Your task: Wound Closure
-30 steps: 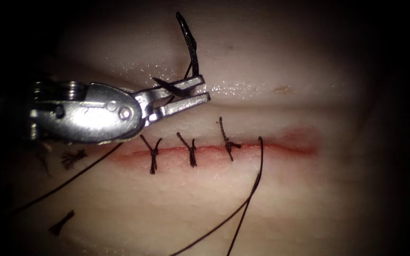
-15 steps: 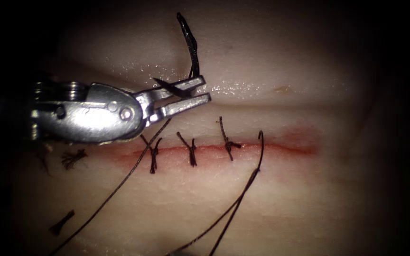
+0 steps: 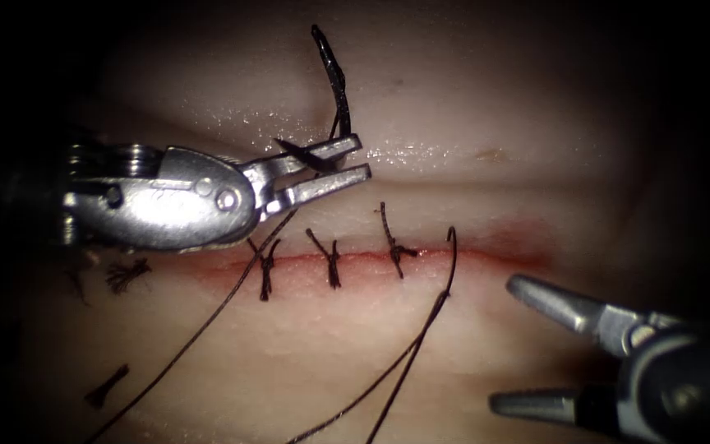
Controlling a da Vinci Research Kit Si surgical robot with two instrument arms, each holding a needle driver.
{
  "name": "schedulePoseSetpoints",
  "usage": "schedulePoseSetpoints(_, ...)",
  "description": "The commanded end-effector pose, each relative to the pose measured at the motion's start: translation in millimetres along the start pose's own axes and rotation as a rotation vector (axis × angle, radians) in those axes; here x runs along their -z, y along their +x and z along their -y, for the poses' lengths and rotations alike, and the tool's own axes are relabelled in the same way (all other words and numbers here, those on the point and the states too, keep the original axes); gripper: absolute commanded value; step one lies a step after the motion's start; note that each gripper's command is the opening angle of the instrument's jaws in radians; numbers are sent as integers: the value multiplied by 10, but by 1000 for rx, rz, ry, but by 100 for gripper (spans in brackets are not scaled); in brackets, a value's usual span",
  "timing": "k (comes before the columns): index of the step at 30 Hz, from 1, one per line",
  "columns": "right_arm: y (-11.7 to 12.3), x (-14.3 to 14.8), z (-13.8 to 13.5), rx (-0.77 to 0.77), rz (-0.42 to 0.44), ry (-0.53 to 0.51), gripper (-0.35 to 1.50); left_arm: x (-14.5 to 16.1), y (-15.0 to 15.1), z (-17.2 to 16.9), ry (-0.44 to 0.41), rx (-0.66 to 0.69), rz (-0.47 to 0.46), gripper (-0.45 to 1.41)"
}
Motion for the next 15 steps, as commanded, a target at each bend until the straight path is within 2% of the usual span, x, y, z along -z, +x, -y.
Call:
schedulePoseSetpoints(1, -18, -22, 2, 9, 23, 14, 146, -7, -4, -4, -1, 0, -1, -45)
schedulePoseSetpoints(7, -53, -62, 12, 37, 79, 30, 145, -6, -4, -4, -1, 0, -1, -45)
schedulePoseSetpoints(15, -64, -89, 26, 47, 109, 46, 136, -6, -4, -4, -1, 0, -1, -45)
